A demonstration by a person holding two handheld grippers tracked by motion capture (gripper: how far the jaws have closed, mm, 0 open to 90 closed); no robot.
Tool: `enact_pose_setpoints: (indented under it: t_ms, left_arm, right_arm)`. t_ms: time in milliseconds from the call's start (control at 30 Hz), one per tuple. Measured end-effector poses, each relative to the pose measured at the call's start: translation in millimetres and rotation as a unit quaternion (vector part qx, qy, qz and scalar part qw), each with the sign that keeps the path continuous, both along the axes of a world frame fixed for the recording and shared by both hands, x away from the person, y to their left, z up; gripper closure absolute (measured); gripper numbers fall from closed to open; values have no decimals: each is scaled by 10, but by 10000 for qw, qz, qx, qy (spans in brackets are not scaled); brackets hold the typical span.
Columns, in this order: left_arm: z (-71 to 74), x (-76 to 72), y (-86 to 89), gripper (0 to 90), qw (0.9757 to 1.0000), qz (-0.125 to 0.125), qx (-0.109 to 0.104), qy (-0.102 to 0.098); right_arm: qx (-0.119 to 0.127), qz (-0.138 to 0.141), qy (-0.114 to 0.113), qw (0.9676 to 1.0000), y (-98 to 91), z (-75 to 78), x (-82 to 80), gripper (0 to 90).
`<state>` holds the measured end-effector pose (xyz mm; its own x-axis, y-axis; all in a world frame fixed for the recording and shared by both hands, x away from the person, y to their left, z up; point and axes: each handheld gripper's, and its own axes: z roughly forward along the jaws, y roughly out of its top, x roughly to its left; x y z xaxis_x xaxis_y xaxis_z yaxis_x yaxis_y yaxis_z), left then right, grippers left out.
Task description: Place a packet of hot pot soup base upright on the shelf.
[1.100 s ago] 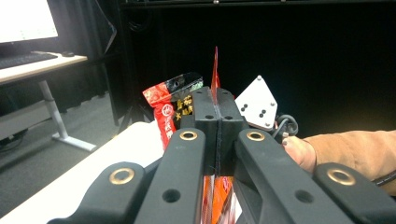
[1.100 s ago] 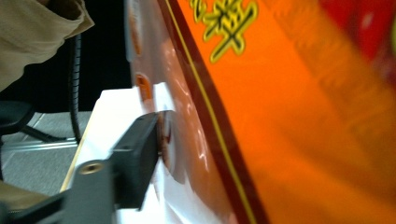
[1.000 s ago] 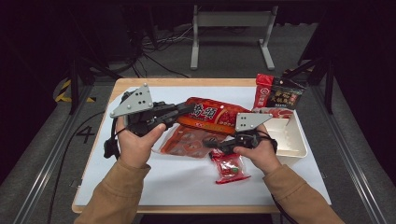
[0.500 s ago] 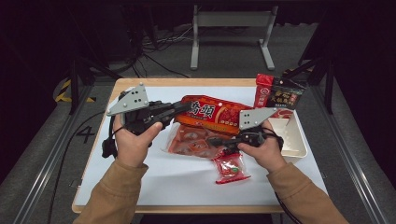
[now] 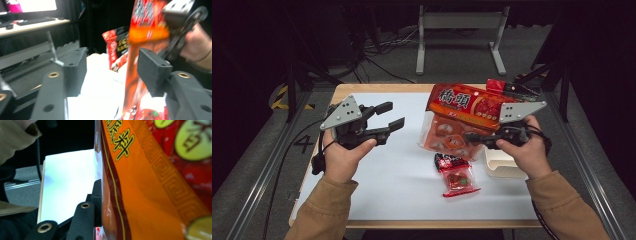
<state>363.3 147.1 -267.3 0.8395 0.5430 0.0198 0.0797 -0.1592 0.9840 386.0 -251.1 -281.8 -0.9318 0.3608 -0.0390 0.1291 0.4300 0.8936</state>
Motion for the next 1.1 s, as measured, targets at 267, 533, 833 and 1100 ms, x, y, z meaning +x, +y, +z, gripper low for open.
enact_pose_setpoints:
  t_ms: [267, 533, 833, 1100]
  left_arm:
    - [-205, 17, 202, 326, 9992, 279, 203, 201]
    - [-405, 18, 361, 283, 9974, 488, 343, 415]
    - [-592, -2, 522, 249, 9952, 698, 472, 496]
    - [-800, -13, 661, 228, 9910, 966, 695, 607]
  right_arm:
    - [-96, -528, 18, 9986, -290, 216, 28, 707]
    - [-249, -1030, 84, 9943, -498, 288, 58, 707]
    - [-314, -1461, 139, 9887, -706, 333, 68, 707]
    - [-331, -1739, 212, 9840, -843, 330, 55, 706]
